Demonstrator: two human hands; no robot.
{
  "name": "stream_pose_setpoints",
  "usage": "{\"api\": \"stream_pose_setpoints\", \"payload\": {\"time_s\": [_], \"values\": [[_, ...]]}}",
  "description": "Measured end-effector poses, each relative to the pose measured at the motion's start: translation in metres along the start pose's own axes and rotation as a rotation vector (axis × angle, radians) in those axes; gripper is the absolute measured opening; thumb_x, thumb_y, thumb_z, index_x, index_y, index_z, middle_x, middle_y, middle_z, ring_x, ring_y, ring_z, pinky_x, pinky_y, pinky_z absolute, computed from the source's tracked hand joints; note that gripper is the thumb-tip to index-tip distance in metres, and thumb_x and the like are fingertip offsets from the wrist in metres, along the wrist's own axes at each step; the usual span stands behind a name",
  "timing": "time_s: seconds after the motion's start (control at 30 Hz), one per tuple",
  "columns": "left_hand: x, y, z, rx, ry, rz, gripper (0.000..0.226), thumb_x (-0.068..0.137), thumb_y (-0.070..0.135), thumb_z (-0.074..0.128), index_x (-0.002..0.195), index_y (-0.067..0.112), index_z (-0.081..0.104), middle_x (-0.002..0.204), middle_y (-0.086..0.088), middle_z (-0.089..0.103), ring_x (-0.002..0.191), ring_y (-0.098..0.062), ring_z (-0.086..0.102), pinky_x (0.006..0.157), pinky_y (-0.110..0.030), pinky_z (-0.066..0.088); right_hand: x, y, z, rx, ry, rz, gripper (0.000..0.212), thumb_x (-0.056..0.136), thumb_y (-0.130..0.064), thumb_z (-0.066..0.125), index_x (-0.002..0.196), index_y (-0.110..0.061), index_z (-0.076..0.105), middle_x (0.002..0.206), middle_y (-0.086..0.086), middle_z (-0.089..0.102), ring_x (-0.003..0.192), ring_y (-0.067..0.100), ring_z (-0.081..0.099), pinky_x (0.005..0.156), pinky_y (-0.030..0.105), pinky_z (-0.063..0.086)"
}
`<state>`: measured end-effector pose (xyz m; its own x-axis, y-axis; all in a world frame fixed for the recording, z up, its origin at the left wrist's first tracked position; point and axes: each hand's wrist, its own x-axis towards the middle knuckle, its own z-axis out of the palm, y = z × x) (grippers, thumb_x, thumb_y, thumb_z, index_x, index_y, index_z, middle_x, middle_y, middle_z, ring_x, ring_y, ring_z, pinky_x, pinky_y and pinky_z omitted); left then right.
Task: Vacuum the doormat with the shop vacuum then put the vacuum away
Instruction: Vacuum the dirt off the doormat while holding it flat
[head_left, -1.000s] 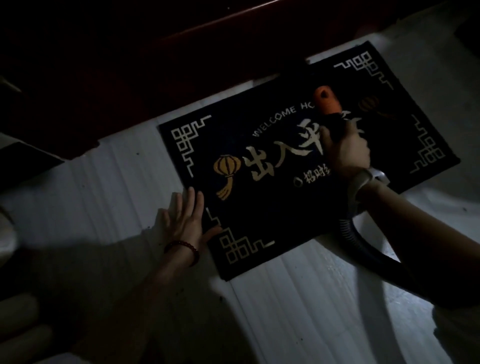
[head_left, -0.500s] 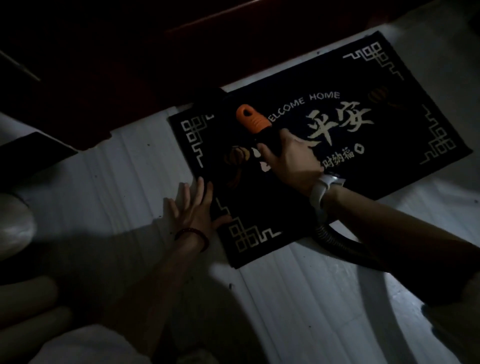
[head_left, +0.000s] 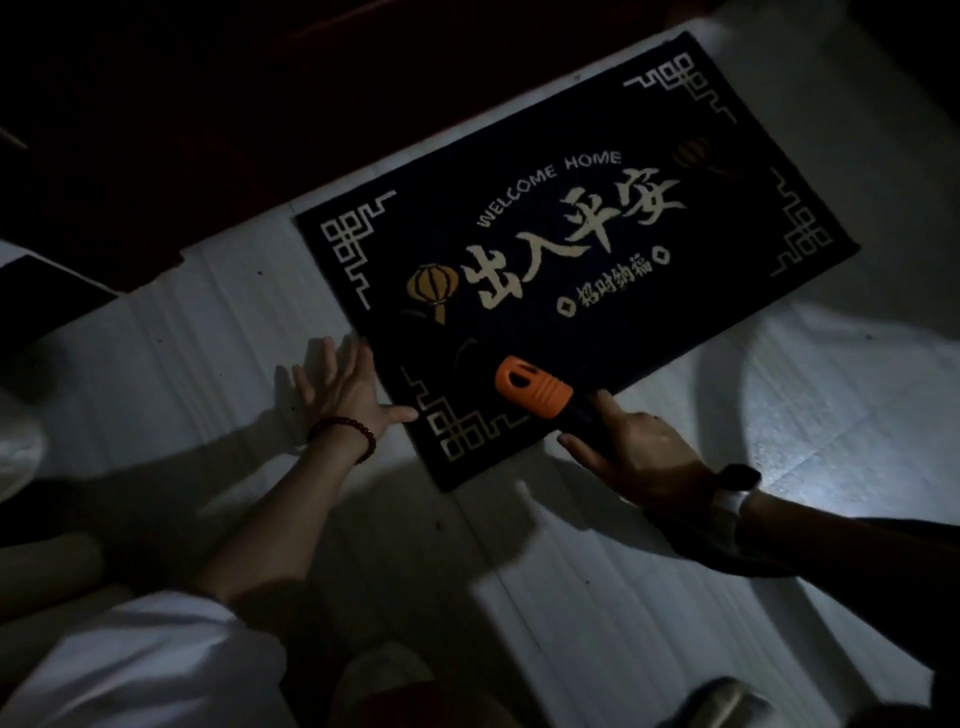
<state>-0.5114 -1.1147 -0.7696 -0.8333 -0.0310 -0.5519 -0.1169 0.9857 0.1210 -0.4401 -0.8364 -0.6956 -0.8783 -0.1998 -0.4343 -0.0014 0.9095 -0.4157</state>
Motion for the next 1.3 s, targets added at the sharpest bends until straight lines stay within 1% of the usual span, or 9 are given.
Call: {"api": "stream_pose_setpoints", "payload": {"time_s": [0.13,0.23,0.37,0.57,0.8,0.9,1.03,1.17,1.3], "values": [[-0.011,0.0,0.009,-0.044,0.022,-0.063,0.101,0.08,0.057,0.058,0.149,0.015,-0.003,0.157,-0.001,-0.015,0.142,-0.025,-0.022,0.11,-0.059,-0.01,-0.003,-0.001,0.003,-0.006,-0.043,-0.042,0.052,0.09,-0.052,0.044,0.126,-0.017,0.034,0.103,0.009,0.064,0.087,0.027,0.062,0.066,0.029,0.041],[-0.01,0.001,0.011,-0.069,0.037,-0.044,0.1,0.08,0.052,0.061,0.149,0.017,-0.004,0.157,0.001,-0.015,0.142,-0.023,-0.021,0.112,-0.062,-0.006,0.024,-0.02,-0.004,-0.036,0.021,-0.128,0.064,0.09,-0.052,0.045,0.14,-0.022,0.02,0.125,0.008,0.051,0.096,0.026,0.059,0.073,0.032,0.046],[-0.009,0.001,0.011,-0.12,0.07,-0.036,0.106,0.079,0.048,0.065,0.148,0.019,-0.011,0.157,0.003,-0.014,0.143,-0.022,-0.018,0.111,-0.062,-0.006,0.052,-0.047,-0.003,-0.352,0.038,-0.296,0.063,0.097,-0.044,0.032,0.146,-0.033,-0.006,0.114,0.009,0.044,0.064,0.015,0.047,0.053,0.027,0.038],[-0.011,-0.001,0.013,-0.082,0.004,-0.023,0.09,0.086,0.047,0.056,0.148,0.028,-0.007,0.157,0.005,-0.013,0.143,-0.025,-0.018,0.111,-0.061,-0.004,0.033,-0.02,-0.004,-0.282,-0.06,-0.234,0.059,0.095,-0.049,0.034,0.147,-0.026,0.016,0.105,0.007,0.064,0.09,0.024,0.061,0.074,0.033,0.049],[-0.013,0.004,0.005,-0.024,-0.042,-0.056,0.088,0.086,0.054,0.052,0.148,0.028,-0.005,0.157,0.0,-0.013,0.142,-0.03,-0.018,0.111,-0.061,-0.002,-0.03,0.009,0.003,-0.193,-0.179,-0.286,0.055,0.095,-0.046,0.037,0.146,-0.033,0.017,0.085,0.0,0.066,0.069,0.017,0.059,0.065,0.026,0.04],[-0.016,0.013,0.006,0.029,-0.015,-0.064,0.083,0.088,0.049,0.052,0.148,0.029,-0.003,0.157,-0.001,-0.016,0.141,-0.028,-0.022,0.111,-0.062,-0.005,-0.028,0.042,-0.014,-0.107,-0.139,-0.122,0.051,0.096,-0.045,0.037,0.144,-0.036,0.022,0.075,-0.007,0.059,0.059,0.01,0.054,0.062,0.024,0.044],[-0.024,0.026,0.015,0.089,0.051,-0.006,0.065,0.096,0.027,0.046,0.148,0.028,0.007,0.157,0.0,-0.012,0.142,-0.023,-0.02,0.11,-0.06,-0.008,-0.019,0.092,-0.043,0.011,0.025,0.199,0.046,0.094,-0.047,0.039,0.139,-0.039,0.033,0.099,0.002,0.067,0.075,0.018,0.061,0.078,0.038,0.053],[-0.023,0.035,0.026,0.107,0.088,0.1,0.06,0.094,0.006,0.044,0.147,0.02,0.019,0.158,0.001,0.004,0.145,-0.019,-0.005,0.114,-0.055,0.0,-0.036,0.059,-0.015,0.035,0.006,0.07,0.043,0.095,-0.044,0.04,0.137,-0.037,0.034,0.081,0.0,0.062,0.067,0.019,0.059,0.066,0.033,0.05],[-0.018,0.03,0.027,0.061,0.06,0.089,0.052,0.097,0.016,0.04,0.146,0.02,0.022,0.158,0.003,0.007,0.145,-0.019,0.001,0.116,-0.053,0.007,-0.044,0.03,0.006,-0.031,-0.111,-0.075,0.048,0.095,-0.048,0.037,0.14,-0.034,0.028,0.08,-0.007,0.055,0.063,0.011,0.051,0.063,0.027,0.044]]}}
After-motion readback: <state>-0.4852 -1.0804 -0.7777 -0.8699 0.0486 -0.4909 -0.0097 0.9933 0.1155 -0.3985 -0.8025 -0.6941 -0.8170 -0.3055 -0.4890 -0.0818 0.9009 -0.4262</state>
